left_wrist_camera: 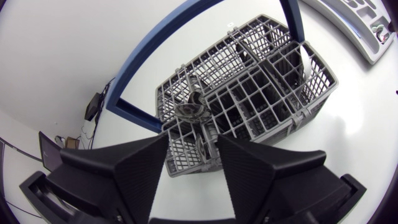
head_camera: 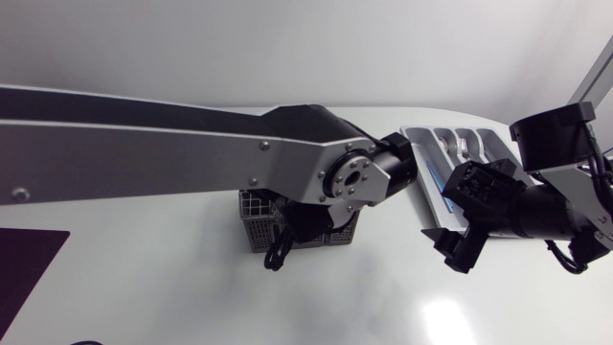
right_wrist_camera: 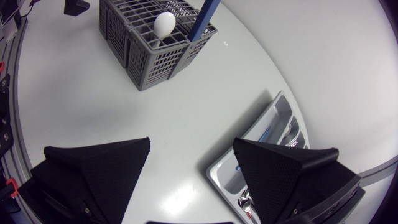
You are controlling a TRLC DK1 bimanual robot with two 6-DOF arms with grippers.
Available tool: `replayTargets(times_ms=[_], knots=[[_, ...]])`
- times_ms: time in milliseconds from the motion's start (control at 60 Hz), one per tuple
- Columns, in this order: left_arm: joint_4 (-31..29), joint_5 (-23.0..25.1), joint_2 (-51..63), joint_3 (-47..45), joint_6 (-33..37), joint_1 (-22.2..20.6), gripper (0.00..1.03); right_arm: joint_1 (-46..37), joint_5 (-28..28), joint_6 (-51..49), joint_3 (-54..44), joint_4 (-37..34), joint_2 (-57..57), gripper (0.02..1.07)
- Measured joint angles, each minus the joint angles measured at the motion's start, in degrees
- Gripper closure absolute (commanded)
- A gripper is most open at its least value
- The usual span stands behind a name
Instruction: Unload the cutlery basket into the drawer organizer.
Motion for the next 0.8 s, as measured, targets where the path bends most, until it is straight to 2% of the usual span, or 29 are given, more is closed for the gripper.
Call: replayTargets(times_ms=[200,400,617,800], knots=[[-1.2,2.7,-3.5,0.7,-1.2,0.7,0.14,1.9,0.5,2.1,0.3,-0.2,0.0,0.1],[-0.7,11.2,-14.7,-2.3,-1.8,5.3,0.14,7.4,4.2,9.9,3.5,-0.5,0.0,0.1],[5.1,21.8,-21.8,-12.3,2.0,9.0,0.14,14.1,5.4,23.2,10.7,-4.7,4.1,0.1],[10.8,29.5,-25.7,-20.1,7.9,12.5,0.14,19.5,5.2,32.2,19.1,-10.2,10.0,0.1]])
